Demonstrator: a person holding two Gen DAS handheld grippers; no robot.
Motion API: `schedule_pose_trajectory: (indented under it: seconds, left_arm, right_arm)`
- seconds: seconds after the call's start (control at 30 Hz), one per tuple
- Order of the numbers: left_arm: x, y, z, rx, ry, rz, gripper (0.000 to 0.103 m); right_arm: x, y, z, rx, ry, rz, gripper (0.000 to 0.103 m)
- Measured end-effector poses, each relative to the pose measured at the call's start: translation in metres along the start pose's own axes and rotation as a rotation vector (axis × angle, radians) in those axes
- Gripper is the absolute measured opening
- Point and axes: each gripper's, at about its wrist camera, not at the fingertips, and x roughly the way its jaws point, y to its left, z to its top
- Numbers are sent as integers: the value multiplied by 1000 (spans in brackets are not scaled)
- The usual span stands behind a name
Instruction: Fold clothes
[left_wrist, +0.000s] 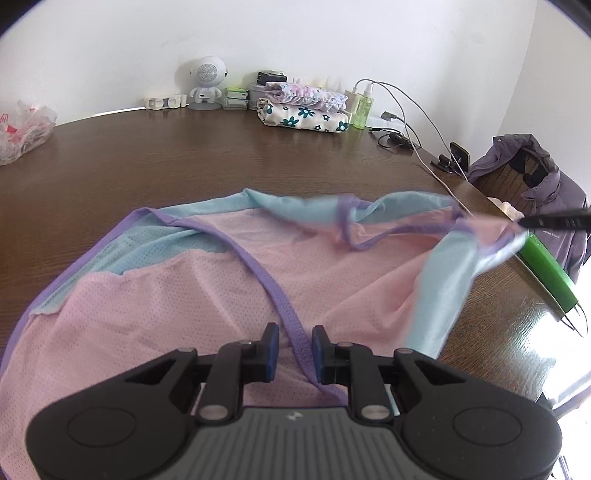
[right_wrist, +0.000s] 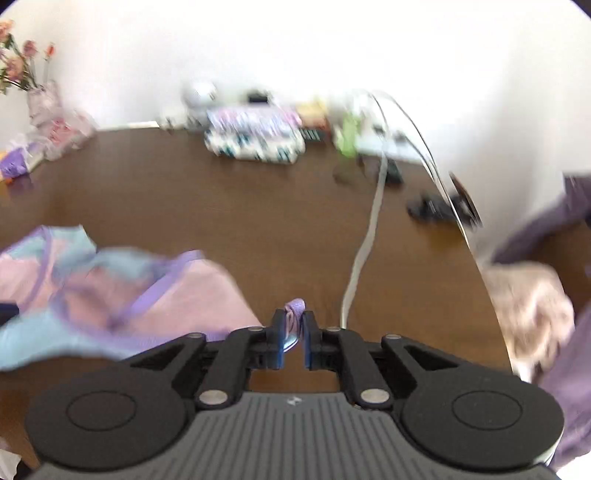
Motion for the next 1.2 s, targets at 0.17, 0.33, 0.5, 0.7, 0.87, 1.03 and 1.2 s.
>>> schedule_pose_trajectory:
  seconds: [0.17, 0.33, 0.5, 0.7, 0.87, 1.03, 1.2]
  left_arm:
    - [-4, 2, 3, -23, 30, -9, 24]
    - [-18, -32, 13, 37, -58, -192, 34]
    - [21, -88, 25, 163, -11, -288, 45]
    - [37, -106, 25, 167, 22, -284, 0]
    - [2, -125, -2, 223, 40, -388, 0]
    - [-9, -138, -32, 232, 115, -512, 9]
    - [-38, -101, -32, 133, 25, -558, 52]
  right_arm:
    - [-23, 27, -1, -98, -107, 102, 56]
    - [23, 65, 45, -250, -130, 299, 61]
    - [94, 102, 92, -247, 83, 618, 59]
    - [135, 142, 94, -221, 206, 710, 28]
    - [148, 125, 111, -68, 85, 613, 6]
    - [140, 104, 117, -24, -40, 439, 16]
    - [84, 99, 84, -277, -62, 525, 57]
